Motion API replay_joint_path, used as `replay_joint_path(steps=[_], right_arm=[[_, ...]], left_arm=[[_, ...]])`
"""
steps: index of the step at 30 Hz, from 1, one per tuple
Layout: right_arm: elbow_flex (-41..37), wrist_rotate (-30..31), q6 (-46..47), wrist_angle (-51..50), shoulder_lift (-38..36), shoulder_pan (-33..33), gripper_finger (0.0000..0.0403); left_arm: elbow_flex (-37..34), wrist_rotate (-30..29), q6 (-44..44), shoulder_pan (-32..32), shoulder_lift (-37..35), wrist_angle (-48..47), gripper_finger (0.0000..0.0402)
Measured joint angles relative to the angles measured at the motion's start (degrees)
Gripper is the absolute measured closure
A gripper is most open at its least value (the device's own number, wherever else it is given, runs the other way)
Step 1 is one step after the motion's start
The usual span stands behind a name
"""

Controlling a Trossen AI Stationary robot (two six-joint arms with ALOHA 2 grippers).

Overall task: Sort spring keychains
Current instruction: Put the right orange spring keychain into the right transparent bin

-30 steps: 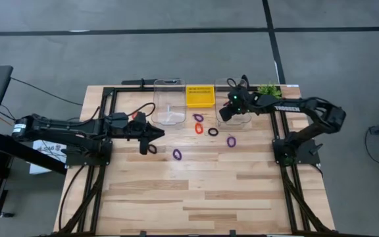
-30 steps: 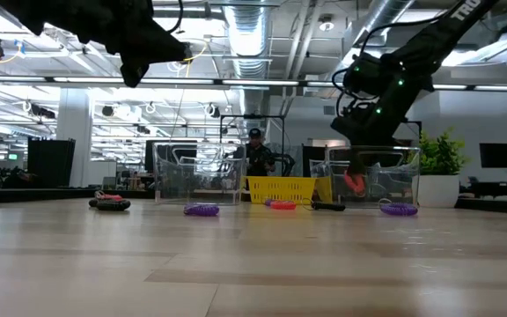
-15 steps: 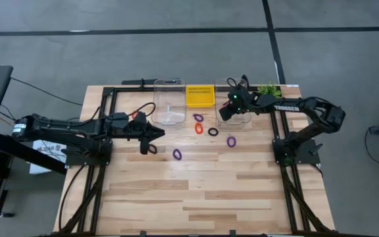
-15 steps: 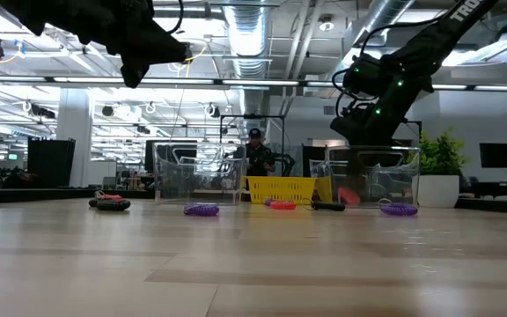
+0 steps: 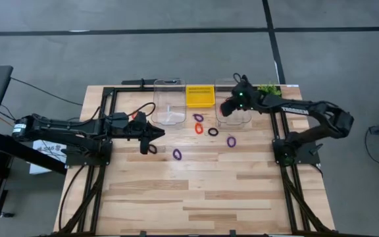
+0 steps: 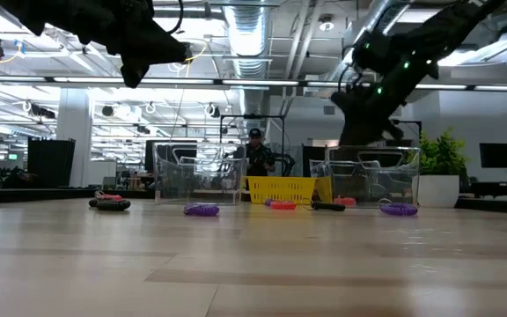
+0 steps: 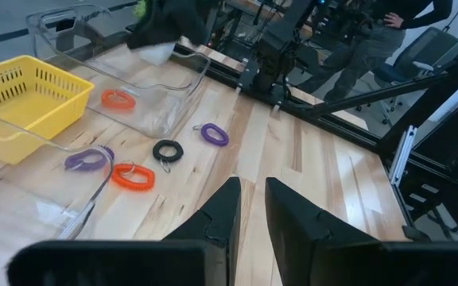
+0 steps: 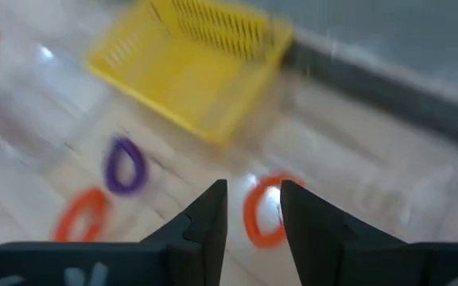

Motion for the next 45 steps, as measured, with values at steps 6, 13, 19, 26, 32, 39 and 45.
replay_joint_path(steps=[6,13,19,26,32,39,45], right_arm=[[-0.01,0.04,-7.95,6.41,-8.63,2.54,0.0291],[-0.01,-2.92,-25.21,13.69,-16.05,9.9,0.0292],[0.0,-11.01,-41.64,12.51,-16.38,16.2,0.03],[-0.01,-10.71,-42.61,9.86,-12.43,21.83,0.0309],[0.73,-10.61,-42.04,8.08,-7.18,25.98,0.031],[9.99,-6.73,-38.52,-2.35,3.3,30.29,0.031],[19.79,-2.69,-34.47,-13.93,14.63,33.16,0.031]], left_arm=[[0.0,0.0,0.07,0.0,0.0,-0.02,0.0344],[0.0,0.0,0.2,-0.02,-0.02,-0.03,0.0344],[0.0,0.02,0.63,-0.02,-0.02,-0.04,0.0344],[0.0,2.22,0.63,-0.02,-0.02,-0.05,0.0344],[0.0,5.29,0.63,-0.02,-1.25,-1.23,0.0344],[0.0,6.93,1.11,-0.04,-7.19,-9.59,0.0344],[0.0,8.12,2.49,-0.17,-13.22,-17.1,0.0344]])
